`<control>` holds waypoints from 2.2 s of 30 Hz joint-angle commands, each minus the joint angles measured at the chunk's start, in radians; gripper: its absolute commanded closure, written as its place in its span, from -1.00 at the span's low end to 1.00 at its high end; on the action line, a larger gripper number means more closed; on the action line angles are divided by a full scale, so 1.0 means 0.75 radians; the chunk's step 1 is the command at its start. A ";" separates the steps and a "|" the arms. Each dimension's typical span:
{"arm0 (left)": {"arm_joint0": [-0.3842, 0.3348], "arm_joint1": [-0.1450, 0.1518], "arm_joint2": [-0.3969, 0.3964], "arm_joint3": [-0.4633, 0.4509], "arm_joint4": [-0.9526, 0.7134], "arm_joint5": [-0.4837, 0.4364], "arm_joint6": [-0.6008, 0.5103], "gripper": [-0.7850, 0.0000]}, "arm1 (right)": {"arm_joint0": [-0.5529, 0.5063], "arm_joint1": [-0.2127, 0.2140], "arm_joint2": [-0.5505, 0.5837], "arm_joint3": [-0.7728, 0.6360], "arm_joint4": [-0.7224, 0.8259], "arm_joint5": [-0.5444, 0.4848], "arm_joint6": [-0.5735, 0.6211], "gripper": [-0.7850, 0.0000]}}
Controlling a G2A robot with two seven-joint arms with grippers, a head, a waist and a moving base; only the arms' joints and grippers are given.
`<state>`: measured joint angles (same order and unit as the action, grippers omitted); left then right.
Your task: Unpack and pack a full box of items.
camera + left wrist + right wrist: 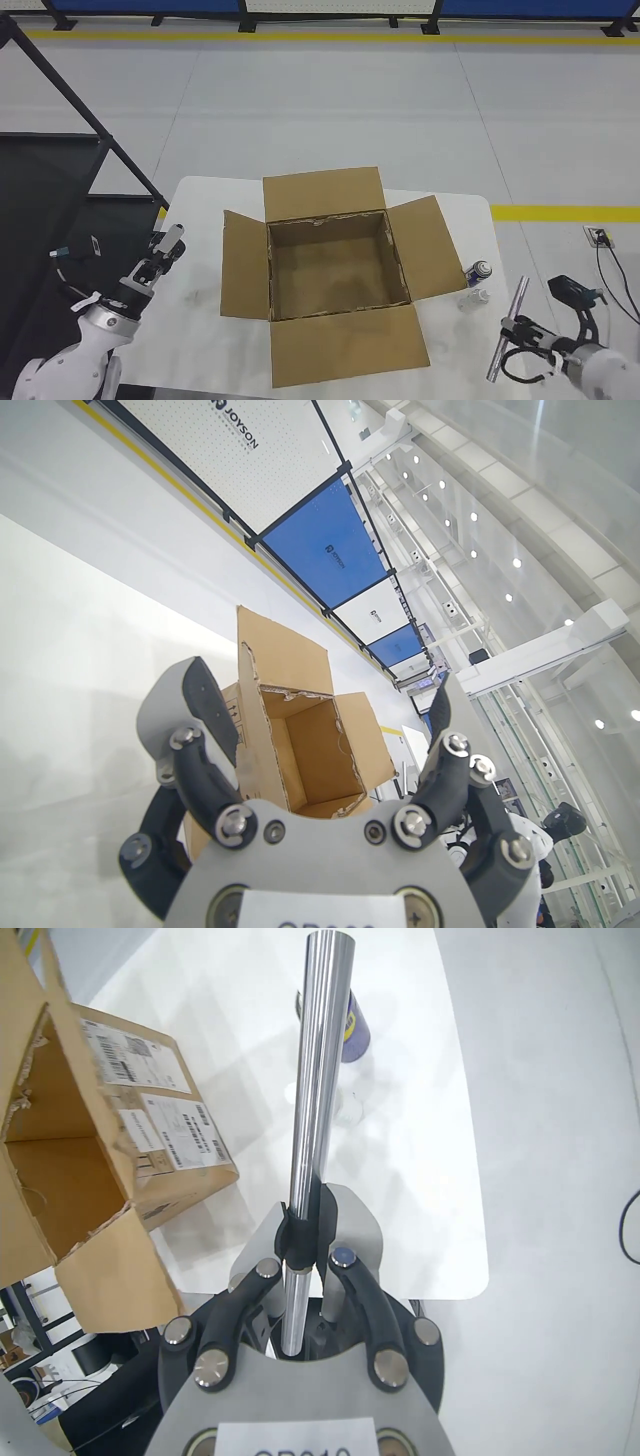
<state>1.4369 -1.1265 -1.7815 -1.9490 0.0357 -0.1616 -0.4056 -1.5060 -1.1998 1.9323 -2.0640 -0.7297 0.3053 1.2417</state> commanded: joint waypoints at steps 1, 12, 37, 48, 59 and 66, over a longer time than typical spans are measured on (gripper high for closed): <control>0.000 0.000 0.003 -0.001 0.004 0.003 0.004 -1.00 | 0.051 0.004 -0.041 0.116 -0.009 -0.003 -0.006 1.00; -0.001 -0.001 0.033 -0.011 0.032 0.019 0.027 -1.00 | 0.237 0.027 -0.167 0.478 -0.113 0.005 -0.003 1.00; 0.011 0.000 0.044 -0.033 0.058 0.031 0.050 -1.00 | 0.408 0.055 -0.272 0.779 -0.139 0.000 -0.074 0.51; 0.012 0.001 0.048 -0.039 0.064 0.032 0.047 -1.00 | 0.234 0.059 -0.169 0.535 -0.002 0.015 -0.234 0.48; 0.055 0.012 -0.016 -0.034 -0.008 -0.071 -0.099 -1.00 | -0.014 0.045 -0.034 0.225 0.410 -0.273 -0.482 -1.00; 0.190 0.040 -0.204 0.004 -0.178 -0.291 -0.462 -1.00 | -0.026 0.048 -0.026 0.218 0.452 -0.332 -0.455 -1.00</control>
<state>1.5621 -1.0993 -1.9144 -1.9487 -0.0811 -0.3611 -0.7088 -1.5253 -1.1640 1.9127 -1.9005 -0.3906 0.0561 0.9007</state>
